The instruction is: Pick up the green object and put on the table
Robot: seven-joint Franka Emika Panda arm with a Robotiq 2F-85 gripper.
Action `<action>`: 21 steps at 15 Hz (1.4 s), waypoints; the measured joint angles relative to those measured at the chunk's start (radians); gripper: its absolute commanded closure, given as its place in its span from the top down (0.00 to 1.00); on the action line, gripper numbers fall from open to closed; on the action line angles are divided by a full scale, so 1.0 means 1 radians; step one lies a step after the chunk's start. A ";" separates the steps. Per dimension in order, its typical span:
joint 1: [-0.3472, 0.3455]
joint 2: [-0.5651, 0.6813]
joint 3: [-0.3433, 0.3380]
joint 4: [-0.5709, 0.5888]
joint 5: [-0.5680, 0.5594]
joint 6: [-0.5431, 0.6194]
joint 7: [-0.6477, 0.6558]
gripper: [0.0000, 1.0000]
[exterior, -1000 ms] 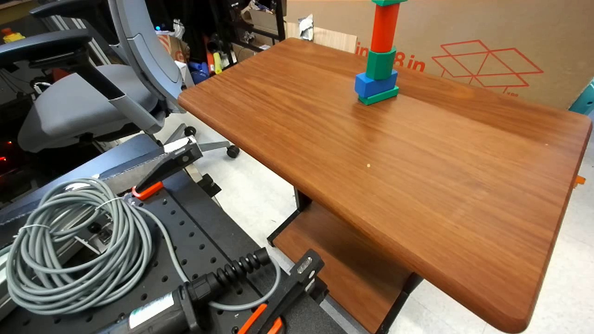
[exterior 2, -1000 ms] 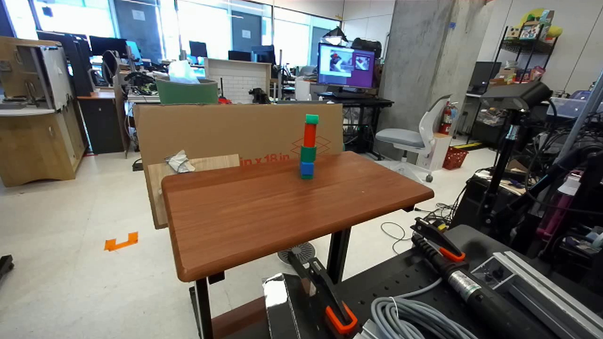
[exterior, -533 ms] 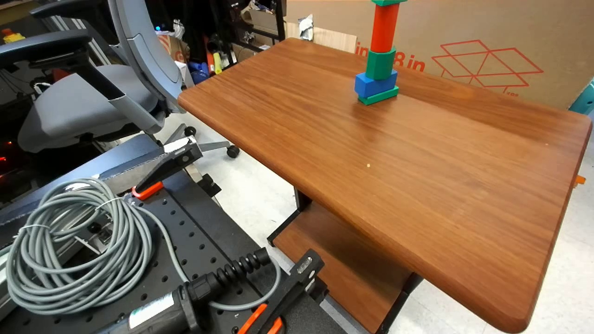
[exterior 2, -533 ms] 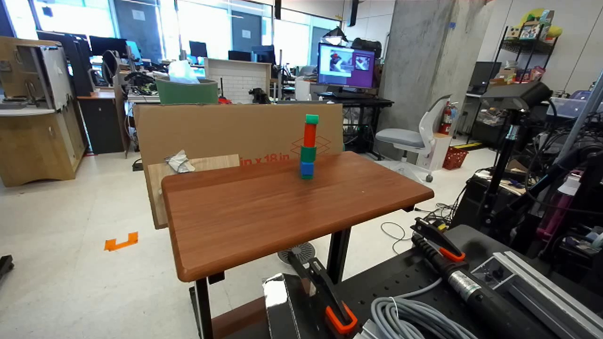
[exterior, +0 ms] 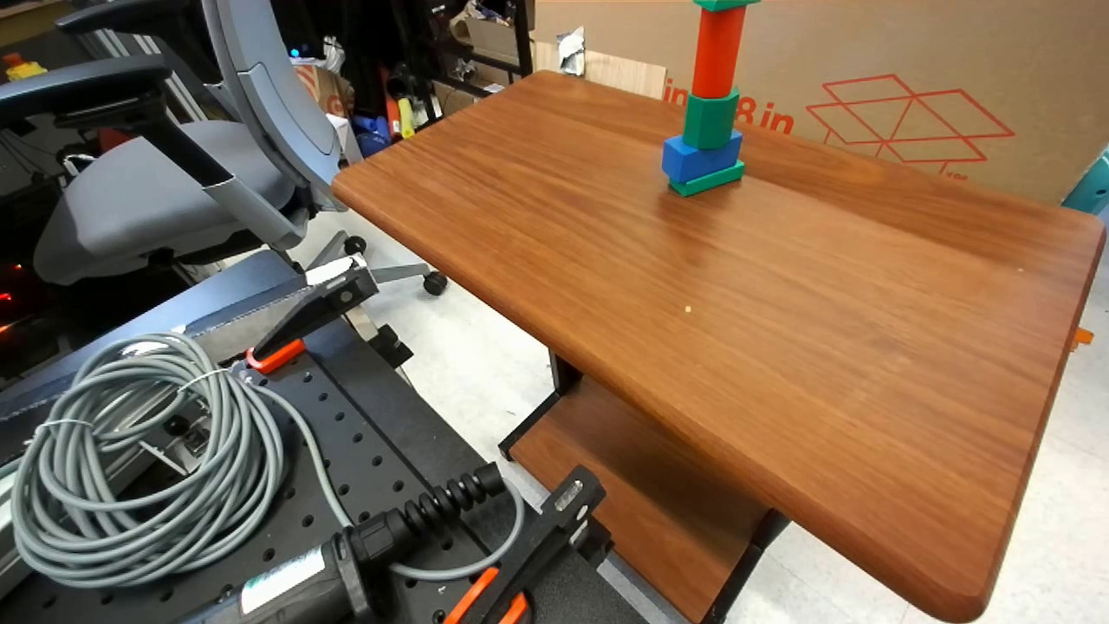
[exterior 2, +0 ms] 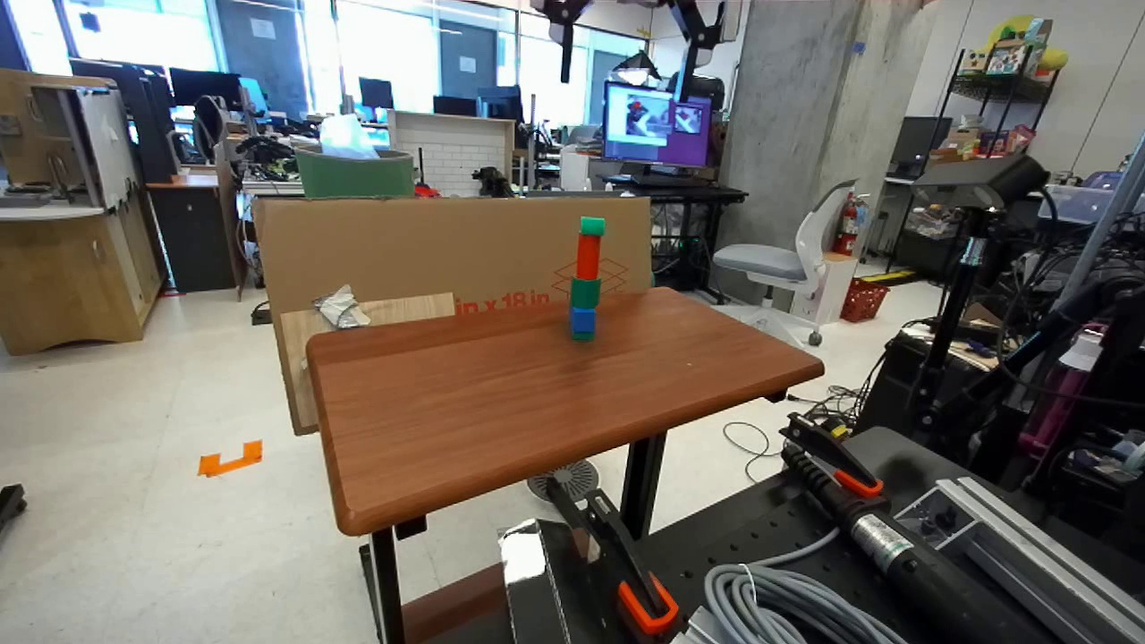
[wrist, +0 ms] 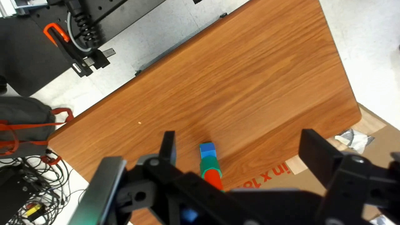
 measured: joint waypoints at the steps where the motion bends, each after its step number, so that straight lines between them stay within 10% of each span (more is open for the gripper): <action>1: -0.008 0.002 -0.012 0.000 0.000 0.000 -0.010 1.00; 21: -0.047 0.436 -0.109 0.287 -0.023 0.157 -0.039 1.00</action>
